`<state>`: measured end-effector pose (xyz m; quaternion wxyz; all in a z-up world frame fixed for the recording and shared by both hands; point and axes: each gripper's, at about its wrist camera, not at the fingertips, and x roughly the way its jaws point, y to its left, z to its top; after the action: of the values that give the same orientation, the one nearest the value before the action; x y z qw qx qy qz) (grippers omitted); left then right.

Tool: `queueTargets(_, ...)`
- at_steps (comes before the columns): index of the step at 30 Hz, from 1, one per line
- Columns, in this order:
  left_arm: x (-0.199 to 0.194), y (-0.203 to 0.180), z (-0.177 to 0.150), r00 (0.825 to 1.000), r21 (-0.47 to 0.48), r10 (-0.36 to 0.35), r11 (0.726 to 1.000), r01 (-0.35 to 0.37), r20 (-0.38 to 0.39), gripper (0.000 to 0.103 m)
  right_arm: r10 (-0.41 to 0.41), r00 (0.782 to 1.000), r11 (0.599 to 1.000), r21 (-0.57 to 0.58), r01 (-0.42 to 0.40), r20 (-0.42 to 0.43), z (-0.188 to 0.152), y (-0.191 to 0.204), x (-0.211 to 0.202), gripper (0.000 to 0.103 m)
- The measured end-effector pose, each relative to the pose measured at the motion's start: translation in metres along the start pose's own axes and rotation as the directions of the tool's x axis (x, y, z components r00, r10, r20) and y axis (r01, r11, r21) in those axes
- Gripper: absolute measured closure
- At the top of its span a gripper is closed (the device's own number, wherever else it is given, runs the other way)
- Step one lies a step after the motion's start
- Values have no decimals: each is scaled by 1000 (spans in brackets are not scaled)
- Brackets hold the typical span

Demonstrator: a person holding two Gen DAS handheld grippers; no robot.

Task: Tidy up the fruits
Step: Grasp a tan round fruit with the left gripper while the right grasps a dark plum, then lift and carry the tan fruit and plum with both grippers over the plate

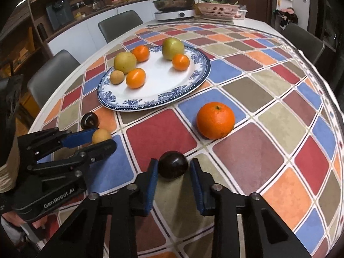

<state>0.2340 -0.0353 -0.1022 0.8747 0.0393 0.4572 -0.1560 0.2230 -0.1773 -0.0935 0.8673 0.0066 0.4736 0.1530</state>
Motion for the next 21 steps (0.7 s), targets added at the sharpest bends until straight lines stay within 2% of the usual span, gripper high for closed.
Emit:
queueTargets(10,-12,-3,-1,1000,-9,-23,1000,23,18,76,9,1000,1000,4,-10,28,2,3,-12,74)
queueTargets(21,-50,-3,1,995,-18,-37,999,39,88,76,40,995,999,-25,-38,94,6,18,-44,74)
